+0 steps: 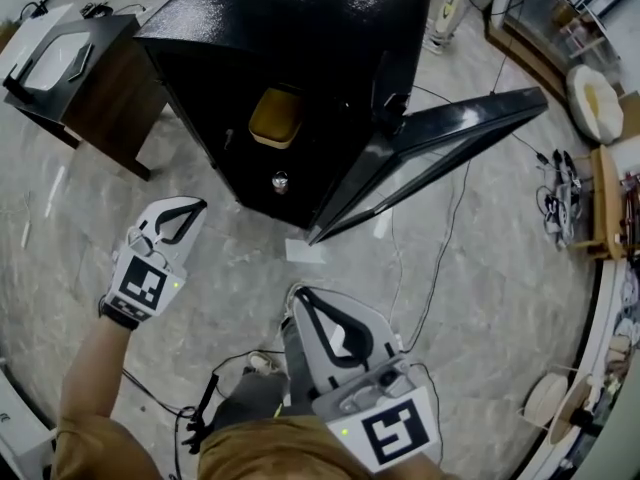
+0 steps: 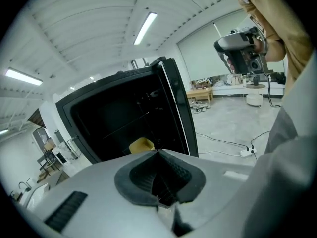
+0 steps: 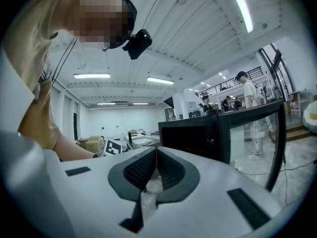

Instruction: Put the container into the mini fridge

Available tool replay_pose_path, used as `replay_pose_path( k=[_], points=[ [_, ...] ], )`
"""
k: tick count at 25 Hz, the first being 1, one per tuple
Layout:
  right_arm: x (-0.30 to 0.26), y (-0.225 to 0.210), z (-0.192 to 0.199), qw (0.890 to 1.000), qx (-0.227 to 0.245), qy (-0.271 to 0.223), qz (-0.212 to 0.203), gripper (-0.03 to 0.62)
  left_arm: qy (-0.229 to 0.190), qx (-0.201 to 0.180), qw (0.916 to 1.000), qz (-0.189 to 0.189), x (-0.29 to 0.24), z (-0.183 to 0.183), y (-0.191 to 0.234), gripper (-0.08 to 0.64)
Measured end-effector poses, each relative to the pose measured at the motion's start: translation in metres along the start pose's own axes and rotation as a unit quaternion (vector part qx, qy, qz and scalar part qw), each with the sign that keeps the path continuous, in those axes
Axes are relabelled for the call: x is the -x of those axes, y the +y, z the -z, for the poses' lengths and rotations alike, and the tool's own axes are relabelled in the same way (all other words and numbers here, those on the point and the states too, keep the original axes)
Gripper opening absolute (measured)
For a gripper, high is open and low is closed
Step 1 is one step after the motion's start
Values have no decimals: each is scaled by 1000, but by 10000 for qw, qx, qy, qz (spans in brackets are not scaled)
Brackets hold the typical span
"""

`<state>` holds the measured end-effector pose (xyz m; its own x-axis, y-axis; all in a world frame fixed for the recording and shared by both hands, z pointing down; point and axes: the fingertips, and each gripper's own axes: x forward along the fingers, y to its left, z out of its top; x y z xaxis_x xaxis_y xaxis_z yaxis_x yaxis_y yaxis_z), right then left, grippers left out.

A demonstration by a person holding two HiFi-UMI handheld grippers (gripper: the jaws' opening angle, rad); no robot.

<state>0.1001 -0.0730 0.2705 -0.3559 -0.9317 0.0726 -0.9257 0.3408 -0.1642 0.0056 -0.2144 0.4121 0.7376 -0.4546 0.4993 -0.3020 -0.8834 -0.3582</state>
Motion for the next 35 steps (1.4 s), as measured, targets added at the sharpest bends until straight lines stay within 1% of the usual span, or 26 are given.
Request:
replay_pose_path(
  k=[3, 5, 7, 9, 12, 16, 19, 28, 31, 35],
  points=[
    [4, 7, -9, 10000, 21, -53, -38, 2, -64, 211, 9997, -109, 18, -2, -3, 2],
    [10, 10, -11, 10000, 42, -45, -39, 2, -204, 470, 9984, -244, 32, -5, -3, 2],
    [15, 13, -10, 10000, 63, -40, -8, 2, -445, 861, 9945, -407, 51, -8, -3, 2],
    [20, 15, -9, 10000, 68, -37, 36, 2, -541, 1140, 9904, -556, 71, -7, -3, 2],
    [29, 17, -12, 9999, 107, 6, 75, 2, -488, 1291, 9880, -694, 100, -8, -6, 2],
    [41, 18, -18, 9997, 179, 9, 141, 2, -705, 1671, 9786, -970, 136, -18, -3, 2],
    [49, 20, -24, 9996, 214, 9, 156, 2, -862, 1810, 9728, -1159, 159, -32, -1, 2],
    [65, 38, -29, 9995, 311, -2, 27, 2, -1384, 1954, 9568, -1646, 219, -77, 2, 2],
    [69, 47, -32, 9994, 335, -50, -20, 2, -1457, 1959, 9533, -1778, 241, -84, 1, 2],
    [77, 56, -34, 9992, 405, -62, -10, 2, -1526, 1998, 9481, -1946, 268, -84, 0, 2]
  ],
)
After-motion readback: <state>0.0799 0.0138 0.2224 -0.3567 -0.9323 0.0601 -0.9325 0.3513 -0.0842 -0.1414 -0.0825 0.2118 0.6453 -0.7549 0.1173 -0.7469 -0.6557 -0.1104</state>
